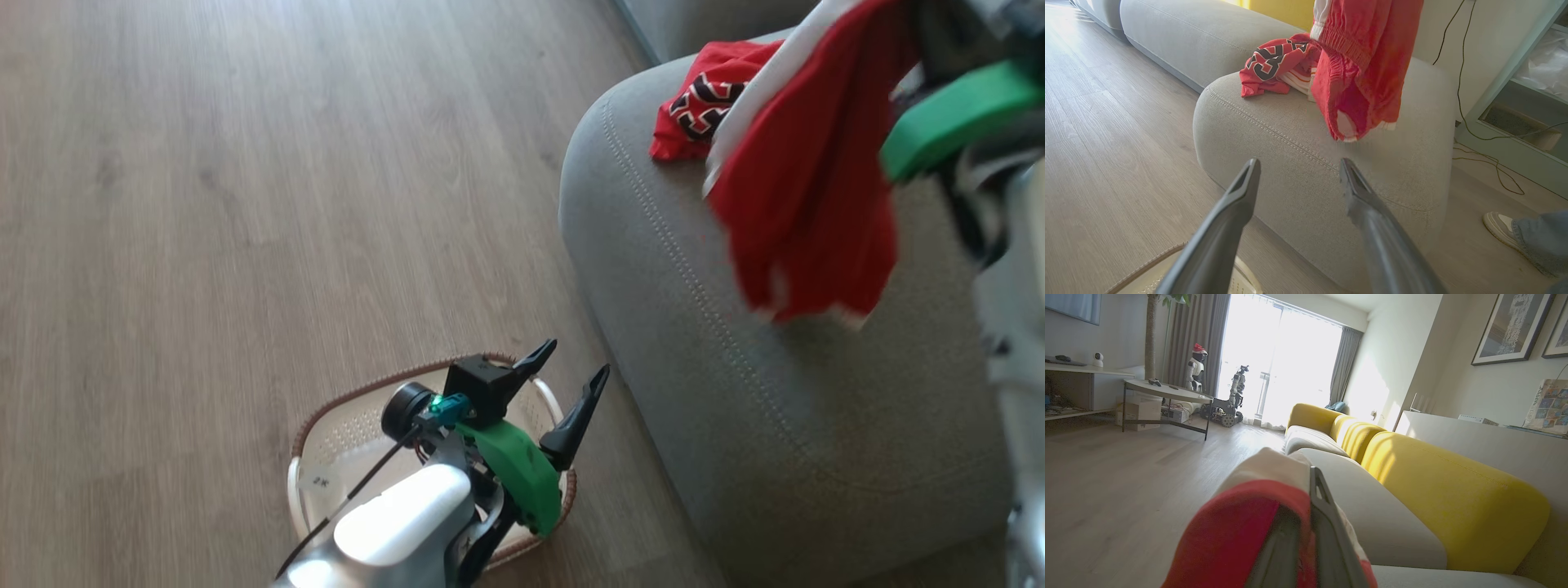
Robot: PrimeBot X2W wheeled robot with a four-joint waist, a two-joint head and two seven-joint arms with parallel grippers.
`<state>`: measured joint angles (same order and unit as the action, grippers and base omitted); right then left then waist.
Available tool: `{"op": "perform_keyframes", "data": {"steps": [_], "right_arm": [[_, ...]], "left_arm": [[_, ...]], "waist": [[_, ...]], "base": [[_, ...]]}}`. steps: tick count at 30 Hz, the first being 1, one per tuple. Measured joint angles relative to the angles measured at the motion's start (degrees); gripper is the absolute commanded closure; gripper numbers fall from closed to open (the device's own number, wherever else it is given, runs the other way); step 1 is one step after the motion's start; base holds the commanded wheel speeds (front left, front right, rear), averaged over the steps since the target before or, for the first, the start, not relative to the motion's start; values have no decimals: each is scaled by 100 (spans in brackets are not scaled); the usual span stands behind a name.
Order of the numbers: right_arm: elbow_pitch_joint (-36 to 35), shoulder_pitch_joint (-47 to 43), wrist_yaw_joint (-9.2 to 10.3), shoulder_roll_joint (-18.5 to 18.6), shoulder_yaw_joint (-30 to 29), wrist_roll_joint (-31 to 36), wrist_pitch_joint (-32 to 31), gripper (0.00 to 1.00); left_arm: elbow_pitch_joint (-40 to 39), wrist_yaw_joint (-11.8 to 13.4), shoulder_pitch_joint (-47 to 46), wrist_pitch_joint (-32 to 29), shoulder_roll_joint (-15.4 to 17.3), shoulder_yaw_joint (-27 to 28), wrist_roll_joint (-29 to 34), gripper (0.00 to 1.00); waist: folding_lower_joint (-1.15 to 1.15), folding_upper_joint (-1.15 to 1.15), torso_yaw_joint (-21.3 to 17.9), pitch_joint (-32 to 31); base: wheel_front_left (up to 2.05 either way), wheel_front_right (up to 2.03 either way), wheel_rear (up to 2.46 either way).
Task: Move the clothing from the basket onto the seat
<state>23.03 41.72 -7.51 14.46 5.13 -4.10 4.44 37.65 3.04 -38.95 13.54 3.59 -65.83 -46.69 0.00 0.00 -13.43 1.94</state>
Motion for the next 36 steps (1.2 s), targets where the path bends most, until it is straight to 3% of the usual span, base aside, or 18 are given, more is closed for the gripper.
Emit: {"op": "perform_keyframes", "data": {"steps": [4, 8, 16, 24, 31, 36], "right_arm": [[382, 810, 0, 274, -325, 52, -2, 100], [882, 1796, 0, 793, -610, 258, -92, 100], [1635, 2615, 0, 1302, -1495, 994, -96, 100], [2368, 2813, 0, 1224, -2425, 1917, 121, 100], [2877, 2366, 0, 1059, -3416, 2687, 222, 100], [2938, 2121, -1, 1020, -3707, 3232, 230, 100]], "left_arm": [[-82, 1, -133, 0, 26, -25, 68, 0], [-313, 52, -493, -3, 45, -49, 226, 0], [-697, 126, -783, -36, 144, -110, 437, 0], [-1080, 256, -1094, -91, 226, -170, 605, 0], [-1383, 328, -1227, -142, 227, -226, 711, 0], [-1469, 361, -1298, -144, 247, -256, 751, 0]], "waist": [[0, 0, 112, 234], [0, 0, 341, 592], [0, 0, 799, 1202], [1, 0, 1259, 1795], [1, 0, 1612, 2208], [1, 0, 1707, 2396]], "base": [[0, 0, 0], [0, 0, 0], [0, 0, 0], [0, 0, 0], [0, 0, 0], [0, 0, 0]]}}
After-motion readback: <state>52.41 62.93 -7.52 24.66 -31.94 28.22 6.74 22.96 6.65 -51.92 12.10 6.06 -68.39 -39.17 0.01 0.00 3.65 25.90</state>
